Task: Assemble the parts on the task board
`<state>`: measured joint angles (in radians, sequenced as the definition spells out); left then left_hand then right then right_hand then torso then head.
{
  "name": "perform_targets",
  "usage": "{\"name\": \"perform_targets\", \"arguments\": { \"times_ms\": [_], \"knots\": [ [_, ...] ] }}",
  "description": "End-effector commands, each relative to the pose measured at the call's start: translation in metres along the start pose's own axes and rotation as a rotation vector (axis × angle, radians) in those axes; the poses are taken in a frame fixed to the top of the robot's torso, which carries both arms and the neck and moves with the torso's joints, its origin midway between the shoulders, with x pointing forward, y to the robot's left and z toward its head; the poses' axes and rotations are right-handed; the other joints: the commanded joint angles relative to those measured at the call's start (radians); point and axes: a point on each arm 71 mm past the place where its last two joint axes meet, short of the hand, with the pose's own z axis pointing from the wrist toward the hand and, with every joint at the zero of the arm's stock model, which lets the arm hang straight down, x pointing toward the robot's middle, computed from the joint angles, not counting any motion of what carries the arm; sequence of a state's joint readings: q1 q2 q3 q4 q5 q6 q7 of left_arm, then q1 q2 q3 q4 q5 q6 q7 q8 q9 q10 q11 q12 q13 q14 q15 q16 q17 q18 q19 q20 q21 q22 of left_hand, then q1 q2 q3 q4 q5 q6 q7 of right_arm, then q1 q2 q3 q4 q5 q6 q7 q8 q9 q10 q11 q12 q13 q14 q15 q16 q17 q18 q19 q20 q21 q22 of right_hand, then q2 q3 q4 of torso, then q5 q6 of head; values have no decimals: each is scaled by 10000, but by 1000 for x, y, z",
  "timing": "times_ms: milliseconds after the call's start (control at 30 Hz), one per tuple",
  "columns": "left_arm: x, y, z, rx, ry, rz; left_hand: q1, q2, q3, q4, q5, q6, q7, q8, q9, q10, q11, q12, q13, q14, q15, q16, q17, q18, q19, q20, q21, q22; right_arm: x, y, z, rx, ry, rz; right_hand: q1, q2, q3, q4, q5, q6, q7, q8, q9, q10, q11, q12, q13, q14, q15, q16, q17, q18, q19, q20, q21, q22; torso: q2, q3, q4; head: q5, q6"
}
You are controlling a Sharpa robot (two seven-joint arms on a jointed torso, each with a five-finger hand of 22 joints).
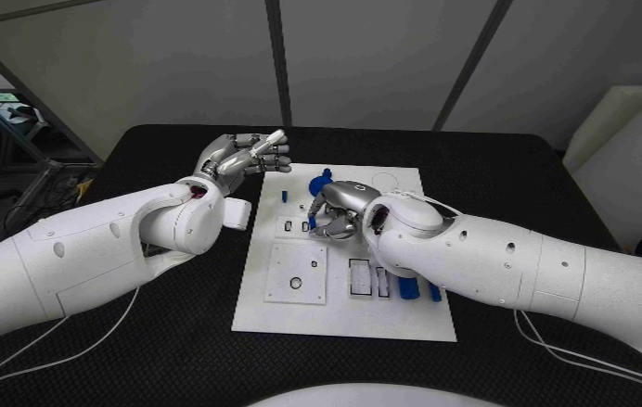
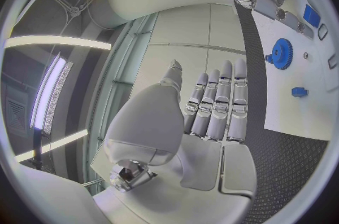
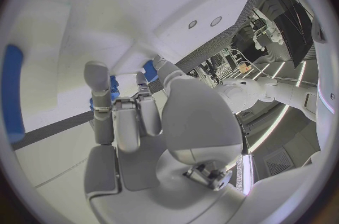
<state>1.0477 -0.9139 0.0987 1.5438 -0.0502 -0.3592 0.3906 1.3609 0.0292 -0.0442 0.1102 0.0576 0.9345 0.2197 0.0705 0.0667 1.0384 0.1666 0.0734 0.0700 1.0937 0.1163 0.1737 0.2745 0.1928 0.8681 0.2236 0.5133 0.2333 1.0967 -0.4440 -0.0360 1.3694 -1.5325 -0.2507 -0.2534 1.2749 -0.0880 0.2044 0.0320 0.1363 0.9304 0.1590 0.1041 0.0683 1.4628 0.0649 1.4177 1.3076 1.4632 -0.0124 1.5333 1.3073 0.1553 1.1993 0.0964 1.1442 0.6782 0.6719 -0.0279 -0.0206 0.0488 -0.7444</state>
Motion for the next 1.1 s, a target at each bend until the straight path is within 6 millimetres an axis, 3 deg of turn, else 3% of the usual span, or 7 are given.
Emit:
{"name": "perform_targets", "arguments": {
  "times_ms": [33, 533, 800, 900, 1033, 1067, 1100],
  "knots": [
    [2, -1, 1, -9, 145, -48, 3, 112, -33, -18, -19, 96, 2, 0, 6, 72, 11, -4, 14, -16, 6, -54, 12, -116, -64, -8, -69, -11, -1, -1, 0, 58, -249, 65, -56, -120, -139, 30, -18, -172, 27, -50, -12, -58, 81, -104, 967, 818, 82, -62, 1465, -58, -35, 28, -58, -42, 3, 1, -1, 12, 5],
    [0, 0, 1, -34, 126, -41, -3, 119, -41, -17, -19, 95, 4, -3, 5, 70, 13, -7, 13, -12, 7, -62, 19, -114, -68, -6, -73, -16, -12, 6, -13, -1107, -1558, 1050, 167, -445, -736, 268, 241, -725, 134, 35, 2, -113, 179, -150, 889, 816, 166, -64, 1466, -50, -55, 105, -120, -121, -7, 8, -5, 44, 8],
    [-4, 1, 3, -141, 24, 94, 188, 193, -39, -194, -11, 295, -84, 56, 22, 358, -98, 91, 52, 380, -133, 22, 185, -76, 497, -138, 291, 113, -21, 5, -30, -2697, -1900, 2062, 588, -206, -830, 178, 388, -280, 30, 409, 105, -149, 101, -172, 848, 767, 121, -147, 1270, -5, -192, 94, -244, -332, -42, 2, -3, 46, 31],
    [-8, 3, 3, -311, 45, 539, 428, 256, 34, -371, -5, 638, -259, 182, 75, 1030, -354, 361, 188, 1199, -432, 492, 485, -62, 1169, -424, 795, 332, -39, -3, -37, -2808, -2126, 2719, 901, -25, -751, -24, 806, 96, -39, 576, 117, -1214, 3, -1493, -430, 334, 70, -845, -192, 303, -1339, 37, -1480, -2354, -73, 5, -2, 45, 63],
    [-10, 7, 3, -966, 483, 1430, 806, 263, 216, -621, -5, 689, -315, 178, 69, 1605, -535, 627, 325, 1783, -667, 1042, 864, -82, 1575, -673, 1268, 579, -76, -26, -44, -2199, -2669, 4205, 958, 62, -688, -118, 848, 267, -68, 538, 39, -2880, 4, -3840, -2700, -553, 33, -2476, -2690, 305, -1778, 28, -2220, -2755, -150, -1, 14, 32, 89],
    [-10, 9, 3, -1197, 634, 1666, 835, 245, 244, -654, -1, 776, -369, 241, 90, 1834, -603, 778, 405, 1959, -734, 1300, 1035, -83, 1664, -731, 1424, 670, -86, -34, -45, -2003, -2788, 4595, 951, 119, -600, -124, 847, 330, -78, 505, 15, -3408, 30, -4974, -3797, -429, 23, -2455, -2282, 299, -1914, 25, -2601, -2974, -168, 2, 11, 30, 87],
    [-10, 10, 2, -1454, 797, 1896, 864, 226, 268, -694, 2, 896, -469, 328, 122, 2190, -724, 1032, 541, 2272, -852, 1686, 1269, -68, 1829, -814, 1640, 791, -97, -42, -47, -1817, -2903, 4926, 1034, 112, -478, -179, 873, 391, -42, 476, 7, -3943, 34, -6133, -4856, 1076, 127, 375, 2635, 293, -2003, 40, -2917, -3158, -195, 7, 0, 45, 85]
  ]
}}
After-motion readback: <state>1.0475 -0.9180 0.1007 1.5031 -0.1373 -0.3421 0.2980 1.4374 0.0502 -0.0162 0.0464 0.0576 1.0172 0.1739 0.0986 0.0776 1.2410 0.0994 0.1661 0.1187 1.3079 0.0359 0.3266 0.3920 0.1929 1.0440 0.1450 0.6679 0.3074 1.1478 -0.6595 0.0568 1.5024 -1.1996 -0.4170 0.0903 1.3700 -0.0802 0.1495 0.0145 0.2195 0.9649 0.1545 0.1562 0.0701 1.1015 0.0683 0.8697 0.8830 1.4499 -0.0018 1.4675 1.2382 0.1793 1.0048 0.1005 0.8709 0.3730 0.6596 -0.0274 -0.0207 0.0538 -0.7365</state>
